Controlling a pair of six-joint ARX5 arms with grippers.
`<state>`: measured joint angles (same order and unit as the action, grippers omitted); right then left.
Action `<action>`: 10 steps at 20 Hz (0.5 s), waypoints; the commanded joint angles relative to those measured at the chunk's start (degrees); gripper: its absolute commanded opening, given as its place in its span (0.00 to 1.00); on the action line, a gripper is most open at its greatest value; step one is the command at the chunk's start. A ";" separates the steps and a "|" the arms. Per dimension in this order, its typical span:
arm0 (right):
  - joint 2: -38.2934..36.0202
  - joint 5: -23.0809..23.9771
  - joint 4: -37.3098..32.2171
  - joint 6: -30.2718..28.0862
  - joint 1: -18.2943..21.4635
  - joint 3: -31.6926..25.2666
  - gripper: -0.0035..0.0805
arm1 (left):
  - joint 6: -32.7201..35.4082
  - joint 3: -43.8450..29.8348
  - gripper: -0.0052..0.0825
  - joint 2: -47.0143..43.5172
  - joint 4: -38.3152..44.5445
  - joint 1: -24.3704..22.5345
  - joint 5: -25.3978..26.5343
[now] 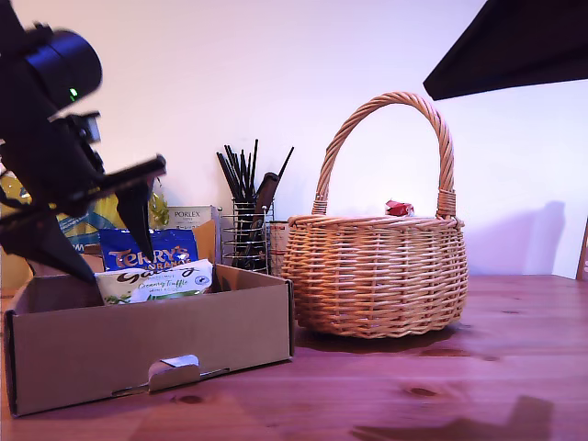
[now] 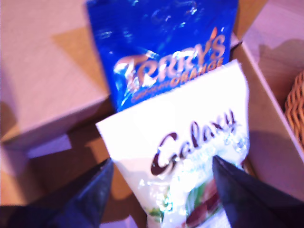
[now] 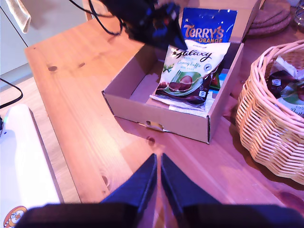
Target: Move the bags of Easter eggs from the cardboard box on the left into the woven basket on the right side.
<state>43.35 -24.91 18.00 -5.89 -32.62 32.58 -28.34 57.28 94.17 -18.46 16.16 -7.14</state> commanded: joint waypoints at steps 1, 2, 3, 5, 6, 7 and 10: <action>-0.02 -0.02 -0.59 -0.04 0.15 0.76 0.03 | 0.31 0.09 0.69 1.01 -1.18 0.50 0.44; -0.02 -0.02 -0.61 -0.13 0.15 0.74 0.03 | 0.31 0.11 0.69 1.01 -1.16 0.50 0.92; -0.02 -0.02 -0.66 -0.17 0.15 0.74 0.03 | 0.31 0.11 0.69 1.01 -1.05 0.52 0.92; -0.02 -0.02 -0.63 -0.17 0.15 0.74 0.03 | 0.98 0.11 0.69 1.01 -0.76 0.94 -1.92; -0.02 -0.02 -0.66 -0.17 0.15 0.74 0.03 | 1.97 0.11 0.69 1.01 -0.09 1.27 -3.74; -0.02 0.00 -0.66 -0.17 0.15 0.74 0.03 | 2.12 0.11 0.69 1.01 0.79 1.57 -5.42; -0.02 0.00 -0.61 -0.17 0.15 0.74 0.03 | 5.46 0.13 0.69 1.01 2.80 2.95 -9.07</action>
<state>43.35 -24.91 17.91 -5.91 -32.62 32.58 -24.01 57.39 94.74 -16.25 18.61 -15.29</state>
